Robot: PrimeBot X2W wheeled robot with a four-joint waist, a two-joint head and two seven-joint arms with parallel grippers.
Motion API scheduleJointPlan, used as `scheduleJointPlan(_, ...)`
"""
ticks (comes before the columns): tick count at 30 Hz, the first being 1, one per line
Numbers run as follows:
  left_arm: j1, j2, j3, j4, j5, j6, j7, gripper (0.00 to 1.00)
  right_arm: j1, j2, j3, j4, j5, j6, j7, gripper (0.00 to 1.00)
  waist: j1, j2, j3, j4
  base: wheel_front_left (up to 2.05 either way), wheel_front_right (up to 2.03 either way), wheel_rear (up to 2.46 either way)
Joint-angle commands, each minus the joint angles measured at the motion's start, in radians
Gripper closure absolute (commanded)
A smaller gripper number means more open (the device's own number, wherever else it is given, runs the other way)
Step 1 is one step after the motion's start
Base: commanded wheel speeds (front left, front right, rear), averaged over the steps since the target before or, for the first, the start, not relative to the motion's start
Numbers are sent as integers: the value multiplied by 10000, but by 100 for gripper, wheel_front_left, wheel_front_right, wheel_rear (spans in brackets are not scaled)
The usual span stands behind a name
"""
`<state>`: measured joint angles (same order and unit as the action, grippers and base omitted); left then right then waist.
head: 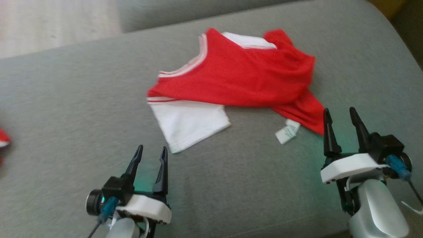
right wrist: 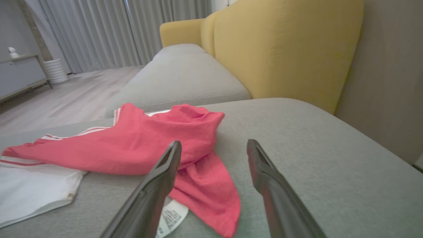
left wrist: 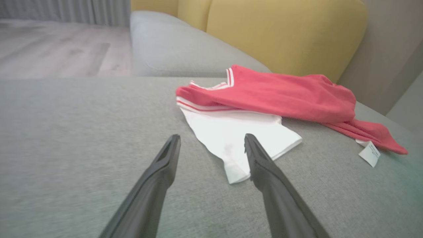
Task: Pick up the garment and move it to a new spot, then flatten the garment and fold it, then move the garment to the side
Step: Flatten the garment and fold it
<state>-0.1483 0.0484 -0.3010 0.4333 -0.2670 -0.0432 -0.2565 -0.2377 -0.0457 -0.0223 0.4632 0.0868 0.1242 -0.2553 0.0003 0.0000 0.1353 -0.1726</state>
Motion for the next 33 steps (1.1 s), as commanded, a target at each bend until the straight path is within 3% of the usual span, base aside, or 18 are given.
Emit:
scheduleJointPlan(1, -354, 18, 209, 41, -184, -19, -53, 0, -231, -45, 175, -313, 38, 65, -64, 0, -3, 0, 629, -688, 0, 0, 0)
scheduleJointPlan(6, -834, 18, 211, 945, -388, -225, -53, 0, -281, -45, -28, -398, 187, 65, -64, 0, -3, 0, 1031, -1145, 0, 0, 0)
scheduleJointPlan(16, -1261, 18, 302, 1830, -794, -676, -53, 0, -467, -45, -50, -483, 495, 65, -65, 0, -3, 0, 1404, -1431, 0, 0, 0)
scheduleJointPlan(24, -1812, 18, -495, 2242, -1646, -865, -53, 0, -620, -45, 86, -443, 701, 65, -65, 0, -3, 0, 1569, -1633, 0, 0, 0)
scheduleJointPlan(33, -2422, 138, -2279, 2506, -2912, -872, -53, 0, -821, -45, 148, -283, 824, 65, -65, 0, -3, 0, 1778, -1547, 0, 0, 0)
